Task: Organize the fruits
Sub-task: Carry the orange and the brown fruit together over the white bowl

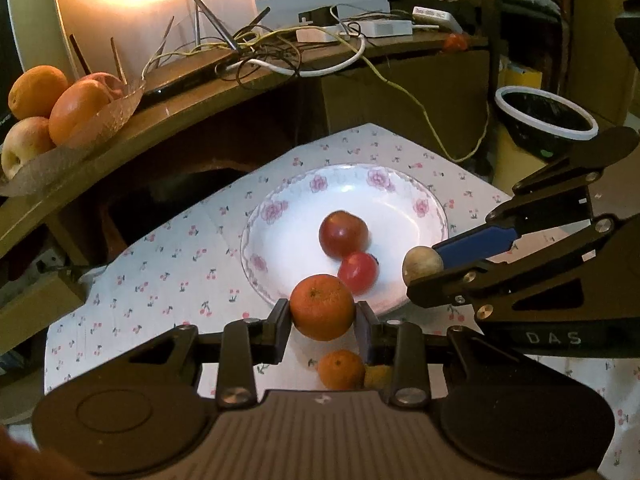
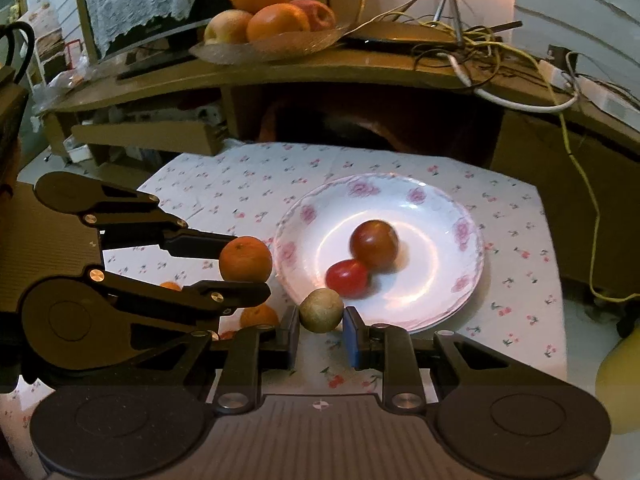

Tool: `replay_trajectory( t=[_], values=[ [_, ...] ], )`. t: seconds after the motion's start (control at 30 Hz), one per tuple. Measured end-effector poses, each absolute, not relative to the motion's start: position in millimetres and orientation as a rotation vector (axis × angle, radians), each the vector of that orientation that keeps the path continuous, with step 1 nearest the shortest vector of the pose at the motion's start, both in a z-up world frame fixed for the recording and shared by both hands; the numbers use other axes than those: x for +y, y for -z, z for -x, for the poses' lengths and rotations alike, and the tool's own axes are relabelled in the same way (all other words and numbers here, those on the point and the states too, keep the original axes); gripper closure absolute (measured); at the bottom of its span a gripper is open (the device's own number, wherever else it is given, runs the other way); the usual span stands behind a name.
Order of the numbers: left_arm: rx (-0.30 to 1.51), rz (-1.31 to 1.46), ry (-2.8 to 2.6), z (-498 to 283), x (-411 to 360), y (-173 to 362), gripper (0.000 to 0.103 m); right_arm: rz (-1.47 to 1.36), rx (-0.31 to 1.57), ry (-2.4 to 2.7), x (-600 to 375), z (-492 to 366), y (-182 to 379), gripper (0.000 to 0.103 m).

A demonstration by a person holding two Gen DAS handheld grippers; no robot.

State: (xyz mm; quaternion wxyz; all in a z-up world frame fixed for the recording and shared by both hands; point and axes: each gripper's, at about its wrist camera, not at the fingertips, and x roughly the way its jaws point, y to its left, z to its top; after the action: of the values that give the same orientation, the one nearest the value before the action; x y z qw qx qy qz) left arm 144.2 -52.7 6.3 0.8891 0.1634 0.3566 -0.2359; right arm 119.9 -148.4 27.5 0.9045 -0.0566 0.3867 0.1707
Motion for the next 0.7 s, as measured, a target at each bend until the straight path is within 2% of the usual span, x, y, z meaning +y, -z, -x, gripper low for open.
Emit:
replay_trajectory(
  t=[0.7],
  values=[
    [0.728, -0.325, 0.472, -174.9, -67.0, -5.7, 0.064, 0.108, 0.779, -0.291, -166.9, -144.2, -29.1, 0.078]
  ],
)
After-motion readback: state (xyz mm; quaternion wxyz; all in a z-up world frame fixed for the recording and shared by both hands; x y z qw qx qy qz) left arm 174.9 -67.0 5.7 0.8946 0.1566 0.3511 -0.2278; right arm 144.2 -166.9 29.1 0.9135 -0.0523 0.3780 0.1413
